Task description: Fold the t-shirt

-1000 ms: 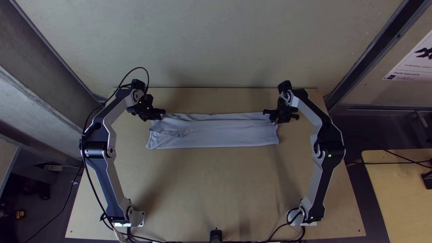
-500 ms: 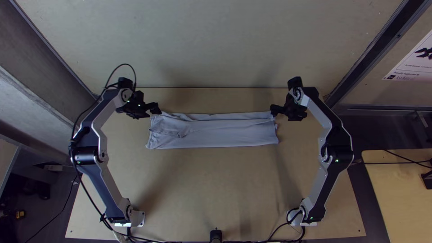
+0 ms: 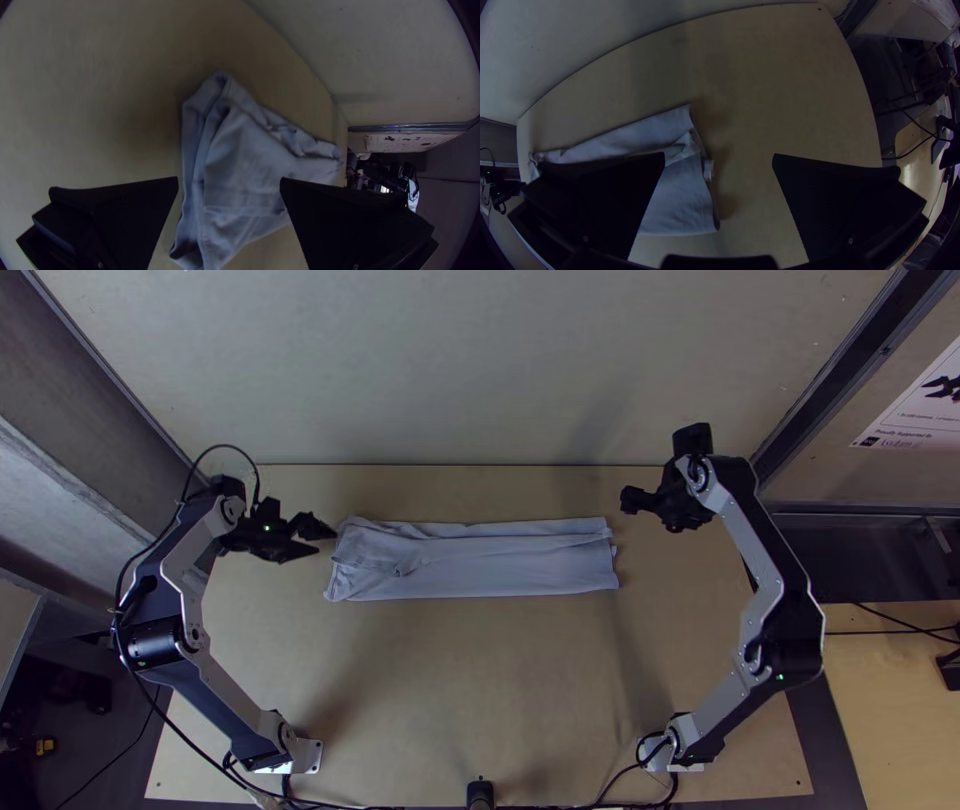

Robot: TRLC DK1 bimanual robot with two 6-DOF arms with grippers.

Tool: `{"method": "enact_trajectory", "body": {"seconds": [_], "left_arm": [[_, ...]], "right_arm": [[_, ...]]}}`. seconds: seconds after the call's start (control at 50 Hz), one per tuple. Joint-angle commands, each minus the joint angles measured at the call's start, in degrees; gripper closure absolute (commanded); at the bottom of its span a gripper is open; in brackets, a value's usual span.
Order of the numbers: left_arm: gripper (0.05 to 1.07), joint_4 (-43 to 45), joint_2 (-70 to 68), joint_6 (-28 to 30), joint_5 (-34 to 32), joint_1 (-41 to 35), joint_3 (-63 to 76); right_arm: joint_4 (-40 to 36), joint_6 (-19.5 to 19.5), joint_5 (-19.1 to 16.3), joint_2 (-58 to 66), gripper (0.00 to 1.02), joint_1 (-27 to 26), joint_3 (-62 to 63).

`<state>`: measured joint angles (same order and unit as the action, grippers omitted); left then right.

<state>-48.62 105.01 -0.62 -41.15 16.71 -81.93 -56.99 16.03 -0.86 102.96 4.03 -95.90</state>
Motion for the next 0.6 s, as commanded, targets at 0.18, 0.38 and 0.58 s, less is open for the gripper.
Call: {"method": "enact_trajectory", "body": {"seconds": [0.18,0.38,0.58], "left_arm": [[0.1,-0.4,3.4,7.0,-4.0,2.0,4.1],[0.1,0.7,7.0,8.2,-4.2,2.0,3.7],[0.1,0.7,10.4,8.1,-4.3,1.4,2.9]], "right_arm": [[-0.8,0.7,0.2,-5.3,0.03,1.8,6.4],[-0.8,0.8,0.2,-6.3,0.03,2.2,8.4],[-0.8,0.8,0.2,-7.0,0.03,2.6,10.4]]}}
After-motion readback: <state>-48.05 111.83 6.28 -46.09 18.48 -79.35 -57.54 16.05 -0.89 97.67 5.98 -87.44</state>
